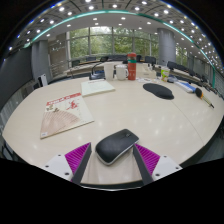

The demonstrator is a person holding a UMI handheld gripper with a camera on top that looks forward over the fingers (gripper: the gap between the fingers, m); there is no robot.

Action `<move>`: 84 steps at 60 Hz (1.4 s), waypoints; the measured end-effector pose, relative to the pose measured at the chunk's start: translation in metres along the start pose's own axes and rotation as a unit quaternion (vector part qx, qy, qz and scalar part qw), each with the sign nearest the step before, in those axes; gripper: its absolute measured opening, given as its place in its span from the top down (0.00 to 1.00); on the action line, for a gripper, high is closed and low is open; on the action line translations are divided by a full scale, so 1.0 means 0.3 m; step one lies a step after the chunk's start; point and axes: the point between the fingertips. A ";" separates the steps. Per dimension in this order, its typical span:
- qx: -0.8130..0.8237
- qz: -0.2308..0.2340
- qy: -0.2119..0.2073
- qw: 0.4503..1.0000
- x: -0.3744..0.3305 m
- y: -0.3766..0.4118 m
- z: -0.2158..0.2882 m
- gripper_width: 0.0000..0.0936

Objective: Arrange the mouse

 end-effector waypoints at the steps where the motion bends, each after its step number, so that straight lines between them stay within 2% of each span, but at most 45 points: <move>1: -0.001 -0.001 0.001 1.000 0.007 -0.002 0.005 0.09; 16: -0.014 -0.001 0.006 1.000 0.121 0.027 0.083 0.11; 19: -0.021 -0.002 0.006 1.000 0.141 0.035 0.092 0.18; 26: -0.031 -0.011 0.011 0.999 0.166 0.031 0.101 0.49; 43: -0.063 0.016 0.035 0.997 0.161 0.043 0.106 0.65; 53: -0.090 0.022 0.000 0.996 0.064 0.017 0.277 0.66; 61: -0.060 0.019 -0.057 0.996 -0.024 -0.078 0.560 0.66; 71: -0.027 -0.005 -0.119 0.993 -0.020 -0.347 0.899 0.66; 76: -0.028 -0.023 -0.130 0.991 0.055 -0.513 0.994 0.66; 84: -0.020 -0.029 -0.112 0.993 0.296 -0.745 1.056 0.66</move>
Point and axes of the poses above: the point between the fingertips, and its own axes, seen from behind it with the camera up: y to the left, z up, x forward, the way the camera looks, and after that the axes turned 6 degrees about -x, right-handed
